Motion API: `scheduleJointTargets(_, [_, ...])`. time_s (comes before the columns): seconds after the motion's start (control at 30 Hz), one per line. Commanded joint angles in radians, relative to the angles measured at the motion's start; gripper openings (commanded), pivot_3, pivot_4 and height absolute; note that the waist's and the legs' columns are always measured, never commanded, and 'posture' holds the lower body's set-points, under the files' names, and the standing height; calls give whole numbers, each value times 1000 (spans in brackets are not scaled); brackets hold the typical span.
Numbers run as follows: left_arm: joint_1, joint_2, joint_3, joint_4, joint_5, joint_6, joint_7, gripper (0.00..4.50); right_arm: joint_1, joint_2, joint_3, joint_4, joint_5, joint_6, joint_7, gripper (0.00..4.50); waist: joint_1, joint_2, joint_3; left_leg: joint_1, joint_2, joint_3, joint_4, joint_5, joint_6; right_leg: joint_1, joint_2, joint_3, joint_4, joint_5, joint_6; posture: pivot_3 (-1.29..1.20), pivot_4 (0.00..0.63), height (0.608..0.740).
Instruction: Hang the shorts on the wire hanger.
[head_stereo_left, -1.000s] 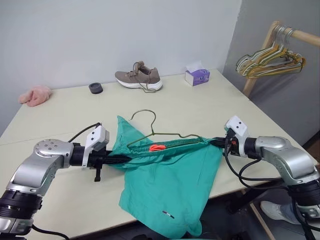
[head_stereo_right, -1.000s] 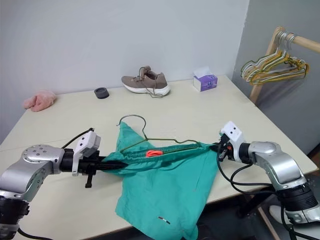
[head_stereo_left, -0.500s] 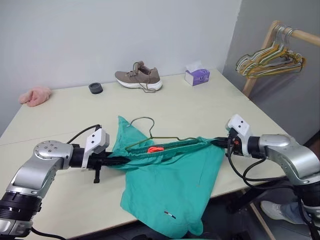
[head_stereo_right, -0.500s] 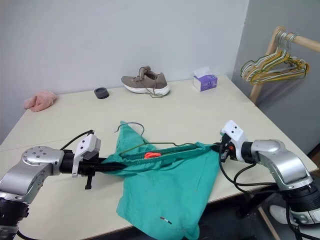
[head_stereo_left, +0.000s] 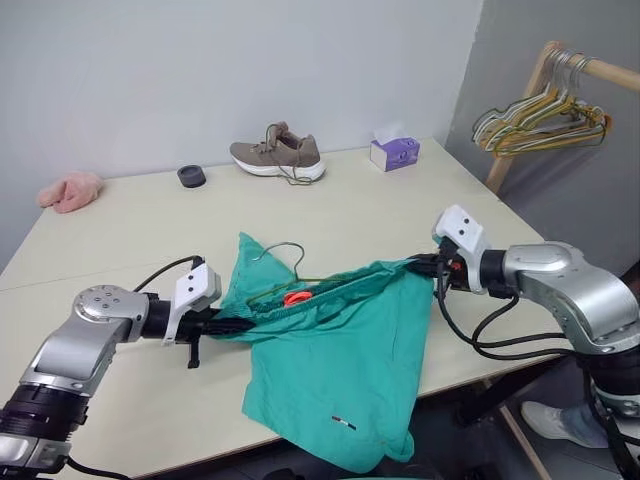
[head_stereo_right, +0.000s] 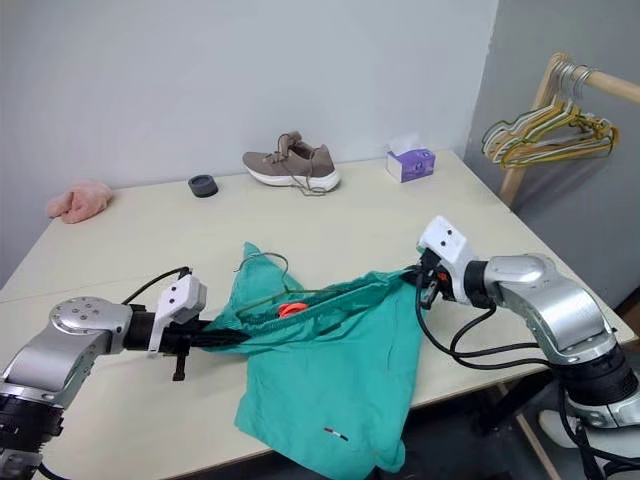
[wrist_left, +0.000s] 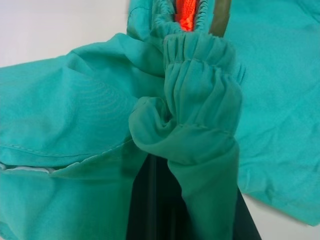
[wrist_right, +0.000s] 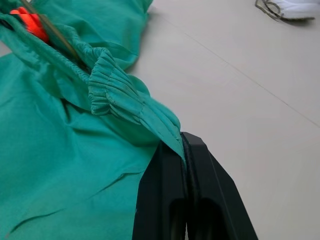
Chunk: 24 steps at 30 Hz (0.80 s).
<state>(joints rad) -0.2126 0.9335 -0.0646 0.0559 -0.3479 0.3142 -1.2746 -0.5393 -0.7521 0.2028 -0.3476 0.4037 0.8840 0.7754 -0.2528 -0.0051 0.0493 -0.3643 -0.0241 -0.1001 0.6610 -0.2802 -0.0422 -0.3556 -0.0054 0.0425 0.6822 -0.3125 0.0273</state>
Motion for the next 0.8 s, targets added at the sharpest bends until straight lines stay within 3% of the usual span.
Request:
scheduleJointTargets(0.03, [-27, -11, 7, 0, 17, -2, 11, 0, -36, 2, 15, -31, -28, -2, -4, 41, 0, 0, 0, 0, 0, 0, 0, 0, 0, 0, 0, 0, 0, 0, 0, -317, 0, 740])
scheduleJointTargets(0.13, [-32, -29, 5, -8, 19, 3, 15, 0, -30, 2, 33, -41, -33, -6, 10, 41, 0, 0, 0, 0, 0, 0, 0, 0, 0, 0, 0, 0, 0, 0, 0, -314, 0, 740])
scheduleJointTargets(0.23, [-27, -41, 5, -23, 18, 7, 17, 0, -19, -8, 32, -61, -35, -7, 21, 629, 0, 0, 0, 0, 0, 0, 0, 0, 0, 0, 0, 0, 0, 0, 0, -315, 0, 740])
scheduleJointTargets(0.6, [-26, -56, -4, -41, 19, 11, 13, 0, 37, -103, 23, -114, -65, -18, 29, 4299, -2, 0, 0, 0, 0, 0, 0, 0, 0, 0, 0, 0, 0, 0, 0, -330, 0, 740])
scheduleJointTargets(0.8, [-47, -64, -19, -32, 29, 6, 4, 0, 23, -83, 130, -42, -158, -87, 49, 4299, -3, 0, 0, 0, 0, 0, 0, 0, 0, 0, 0, 0, 0, 0, 0, -330, 0, 740])
